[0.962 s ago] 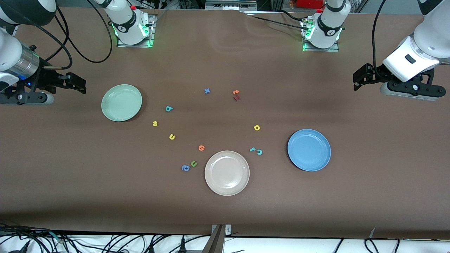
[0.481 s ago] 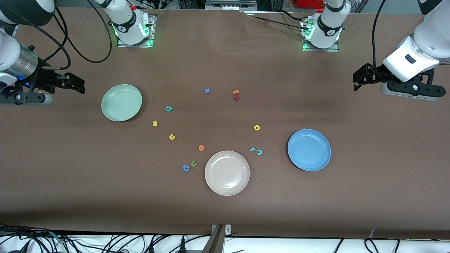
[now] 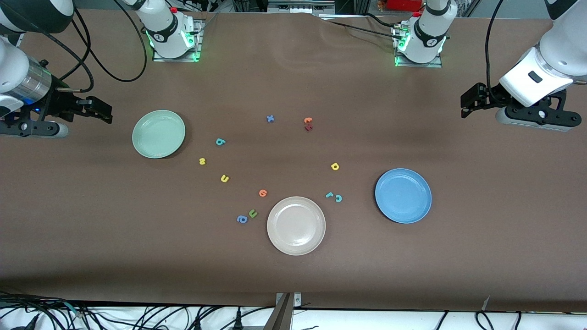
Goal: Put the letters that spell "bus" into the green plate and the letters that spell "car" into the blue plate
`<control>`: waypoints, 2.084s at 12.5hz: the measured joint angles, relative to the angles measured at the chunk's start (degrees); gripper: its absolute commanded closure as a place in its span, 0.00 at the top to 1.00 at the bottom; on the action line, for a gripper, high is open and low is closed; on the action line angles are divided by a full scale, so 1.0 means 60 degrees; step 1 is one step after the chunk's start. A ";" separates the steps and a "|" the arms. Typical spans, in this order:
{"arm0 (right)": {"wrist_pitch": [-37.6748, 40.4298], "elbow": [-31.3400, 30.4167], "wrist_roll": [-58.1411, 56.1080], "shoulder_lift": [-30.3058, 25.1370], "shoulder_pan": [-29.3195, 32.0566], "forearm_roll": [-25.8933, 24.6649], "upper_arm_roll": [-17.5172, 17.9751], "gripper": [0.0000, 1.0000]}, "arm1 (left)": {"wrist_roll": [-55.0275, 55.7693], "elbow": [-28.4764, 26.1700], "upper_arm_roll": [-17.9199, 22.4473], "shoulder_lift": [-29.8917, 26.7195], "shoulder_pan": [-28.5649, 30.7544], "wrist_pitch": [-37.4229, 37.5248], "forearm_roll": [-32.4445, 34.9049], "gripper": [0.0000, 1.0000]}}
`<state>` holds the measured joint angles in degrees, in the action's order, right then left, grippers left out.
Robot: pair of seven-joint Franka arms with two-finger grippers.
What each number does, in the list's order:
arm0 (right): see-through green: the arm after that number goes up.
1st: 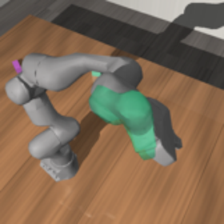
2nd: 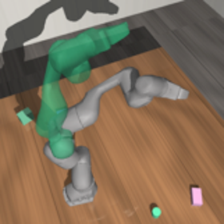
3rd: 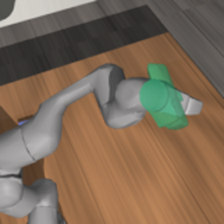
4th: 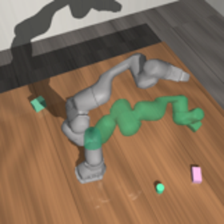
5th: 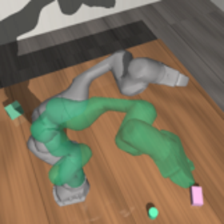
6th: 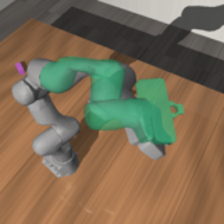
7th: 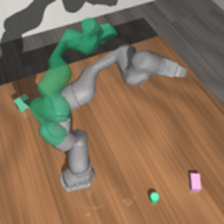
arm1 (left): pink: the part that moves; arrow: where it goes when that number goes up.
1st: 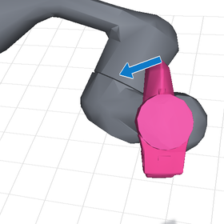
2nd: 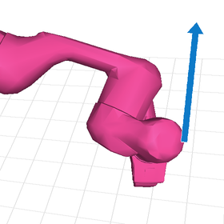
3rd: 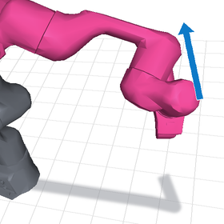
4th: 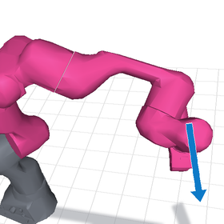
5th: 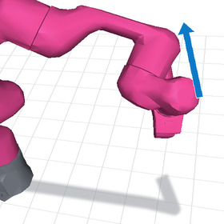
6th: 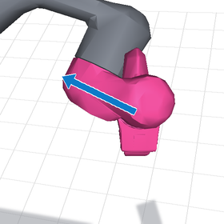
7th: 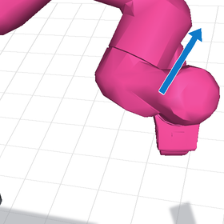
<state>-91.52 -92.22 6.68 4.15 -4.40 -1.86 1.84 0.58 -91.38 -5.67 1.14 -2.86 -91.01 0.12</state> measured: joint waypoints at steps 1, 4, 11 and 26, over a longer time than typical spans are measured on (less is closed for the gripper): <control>-0.0097 -0.0021 0.0013 0.0066 -0.0062 0.0000 0.0010 1.00 | 0.0000 0.0000 0.0000 0.0000 0.0000 0.0012 0.0000 1.00; -0.0244 -0.0040 0.0028 0.0225 -0.0112 0.0000 0.0022 1.00 | 0.0000 0.0000 0.0000 0.0000 0.0000 0.0029 0.0000 1.00; -0.0340 -0.0112 0.0036 0.0317 -0.0112 0.0000 -0.0015 1.00 | 0.0000 0.0000 -0.0003 0.0005 -0.0017 0.0096 0.0000 1.00; -0.0245 -0.0191 0.2025 0.0510 -0.1121 0.0001 0.0046 0.99 | -0.0112 -0.0027 -0.0241 0.3730 -0.2943 -0.1740 -0.0179 1.00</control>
<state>-92.99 -93.36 18.83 7.21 -11.13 -1.85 2.11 -0.09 -91.55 -7.11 23.52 -20.52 -101.45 -0.95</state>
